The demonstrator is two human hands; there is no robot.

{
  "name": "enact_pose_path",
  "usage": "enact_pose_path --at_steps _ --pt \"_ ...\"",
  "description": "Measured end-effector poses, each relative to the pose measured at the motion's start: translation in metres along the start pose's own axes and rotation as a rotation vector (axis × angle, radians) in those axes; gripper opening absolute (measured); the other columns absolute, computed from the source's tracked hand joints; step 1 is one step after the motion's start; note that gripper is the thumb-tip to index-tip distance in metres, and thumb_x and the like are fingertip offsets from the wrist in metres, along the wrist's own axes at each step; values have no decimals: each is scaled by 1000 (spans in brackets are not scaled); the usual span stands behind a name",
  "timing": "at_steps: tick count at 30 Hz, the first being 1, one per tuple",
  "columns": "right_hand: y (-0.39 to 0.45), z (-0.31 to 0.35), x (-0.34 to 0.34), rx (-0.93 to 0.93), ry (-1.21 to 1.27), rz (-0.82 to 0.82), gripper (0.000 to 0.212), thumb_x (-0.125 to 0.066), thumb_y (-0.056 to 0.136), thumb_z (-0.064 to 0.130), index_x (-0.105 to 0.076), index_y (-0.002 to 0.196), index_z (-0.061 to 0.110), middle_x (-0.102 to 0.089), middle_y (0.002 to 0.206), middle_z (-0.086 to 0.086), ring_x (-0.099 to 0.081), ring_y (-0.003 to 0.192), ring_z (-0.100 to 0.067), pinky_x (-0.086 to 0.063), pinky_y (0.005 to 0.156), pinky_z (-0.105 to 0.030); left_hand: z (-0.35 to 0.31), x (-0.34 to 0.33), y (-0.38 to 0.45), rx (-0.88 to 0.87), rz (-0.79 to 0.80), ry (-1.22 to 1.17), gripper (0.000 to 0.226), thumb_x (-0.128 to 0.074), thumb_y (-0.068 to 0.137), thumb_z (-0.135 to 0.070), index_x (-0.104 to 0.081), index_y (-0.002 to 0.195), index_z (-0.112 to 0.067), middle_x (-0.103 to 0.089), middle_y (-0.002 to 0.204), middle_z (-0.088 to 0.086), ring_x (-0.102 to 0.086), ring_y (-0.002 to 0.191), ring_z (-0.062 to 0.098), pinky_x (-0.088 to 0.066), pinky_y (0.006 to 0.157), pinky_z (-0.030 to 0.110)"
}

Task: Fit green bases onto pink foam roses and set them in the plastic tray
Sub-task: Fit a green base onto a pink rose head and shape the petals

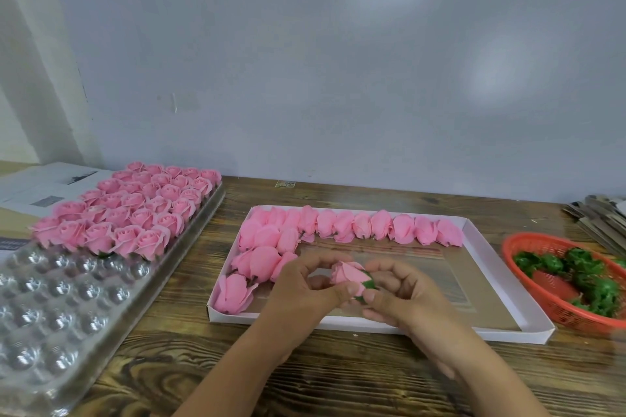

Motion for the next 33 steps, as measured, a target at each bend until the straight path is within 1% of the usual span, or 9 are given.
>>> enact_pose_path --at_steps 3,8,13,20,23,26,29,31,33 --pt "0 0 -1 -12 -73 8 36 -68 83 -2 -57 118 5 -75 104 -11 -72 87 -20 -56 69 -23 2 0 1 -40 -14 79 32 -85 77 -21 -75 103 -37 -77 105 -2 -73 93 18 -59 81 29" --pt "0 0 -3 -53 199 59 45 -69 76 3 -59 121 1 -71 98 -20 -72 82 -25 -59 70 -25 1 1 2 -85 -20 71 37 -81 73 -45 -74 108 -38 -76 108 -3 -67 103 26 -58 92 41" --pt "0 -1 -7 -31 86 64 42 -76 71 16 -73 113 14 -73 102 -20 -73 88 -25 -58 73 -24 2 2 3 -87 -14 64 27 -79 74 -41 -78 101 -34 -78 99 -2 -69 100 24 -58 89 35" --pt "1 -3 -8 16 44 13 41 -76 70 16 -74 111 11 -75 96 -19 -71 75 -20 -56 68 -20 2 4 1 -91 35 105 13 -76 87 -26 -78 97 -34 -77 95 -5 -69 91 8 -54 80 19" --pt "-1 0 -11 49 25 52 39 -77 70 14 -75 109 16 -75 97 -16 -70 79 -20 -56 74 -22 2 3 2 -99 32 138 16 -76 81 -40 -78 97 -38 -77 96 -6 -70 94 12 -58 83 28" --pt "-1 0 -15 98 -54 63 41 -76 75 -4 -75 109 17 -75 104 -13 -69 89 -18 -55 79 -24 3 2 3 -109 10 160 25 -75 76 -48 -76 100 -41 -76 99 -7 -69 96 15 -59 88 41" --pt "-1 1 -17 109 -156 -10 37 -74 81 -1 -75 106 26 -73 92 -19 -62 78 -19 -53 59 -23 2 -2 2 -150 4 189 32 -76 76 -48 -71 107 -46 -74 109 -11 -68 104 15 -55 92 54" --pt "-2 2 -17 110 -220 -38 31 -77 77 14 -75 104 29 -68 78 -20 -57 69 -18 -47 49 -24 0 -4 1 -189 1 182 34 -75 77 -54 -68 110 -49 -72 113 -13 -66 109 13 -54 94 52" --pt "-3 1 -19 106 -297 -1 31 -75 73 20 -74 102 30 -66 68 -7 -57 61 -16 -42 44 -24 -2 -4 1 -212 3 125 32 -72 80 -62 -71 108 -47 -72 114 -11 -66 110 13 -55 95 46"
Point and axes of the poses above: each hand's wrist, its own y-axis towards the middle knuckle, its own x-axis out of the back of the hand, z = x × y, the point moved 2 cm from there along y, towards the middle knuckle
